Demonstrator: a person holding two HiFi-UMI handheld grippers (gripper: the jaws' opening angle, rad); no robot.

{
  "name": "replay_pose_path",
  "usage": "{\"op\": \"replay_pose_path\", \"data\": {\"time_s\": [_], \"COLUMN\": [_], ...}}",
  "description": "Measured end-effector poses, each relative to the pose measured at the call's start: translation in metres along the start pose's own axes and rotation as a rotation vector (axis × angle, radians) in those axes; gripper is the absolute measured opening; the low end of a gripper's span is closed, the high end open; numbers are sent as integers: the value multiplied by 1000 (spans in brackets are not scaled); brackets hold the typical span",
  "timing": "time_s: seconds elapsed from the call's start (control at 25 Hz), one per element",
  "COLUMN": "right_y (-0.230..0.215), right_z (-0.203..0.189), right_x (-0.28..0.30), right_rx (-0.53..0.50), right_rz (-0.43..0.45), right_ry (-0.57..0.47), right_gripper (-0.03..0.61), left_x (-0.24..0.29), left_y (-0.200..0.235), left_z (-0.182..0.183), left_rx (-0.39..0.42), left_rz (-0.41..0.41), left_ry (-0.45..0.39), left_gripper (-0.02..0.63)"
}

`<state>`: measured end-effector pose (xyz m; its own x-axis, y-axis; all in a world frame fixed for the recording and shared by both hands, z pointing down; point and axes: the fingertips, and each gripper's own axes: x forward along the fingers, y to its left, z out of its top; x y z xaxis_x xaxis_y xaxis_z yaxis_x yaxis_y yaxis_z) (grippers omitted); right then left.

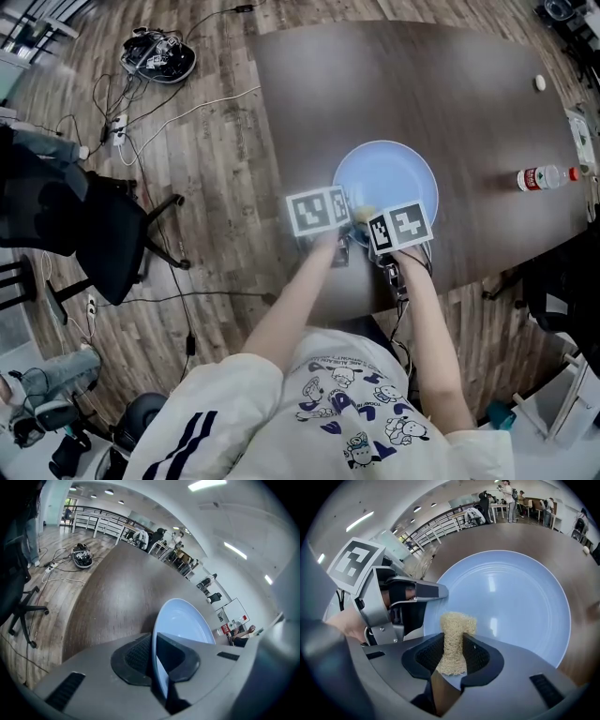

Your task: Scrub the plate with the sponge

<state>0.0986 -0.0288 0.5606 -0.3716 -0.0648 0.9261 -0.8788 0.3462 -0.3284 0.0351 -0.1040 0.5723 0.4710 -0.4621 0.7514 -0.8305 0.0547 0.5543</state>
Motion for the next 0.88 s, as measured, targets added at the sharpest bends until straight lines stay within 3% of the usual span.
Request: {"op": "replay_pose_path", "data": {"time_s": [0.88], "right_y": [9], "right_z": [27], "right_x": [12], "right_rx": [-41], "right_rz": [100], "right_ry": [42], "right_gripper": [120], "left_x": [2], "left_y": [-1], "left_z": [-4], "left_rx": [18], "left_rz": [-25], "left_ry": [42], "left_gripper": [29]}}
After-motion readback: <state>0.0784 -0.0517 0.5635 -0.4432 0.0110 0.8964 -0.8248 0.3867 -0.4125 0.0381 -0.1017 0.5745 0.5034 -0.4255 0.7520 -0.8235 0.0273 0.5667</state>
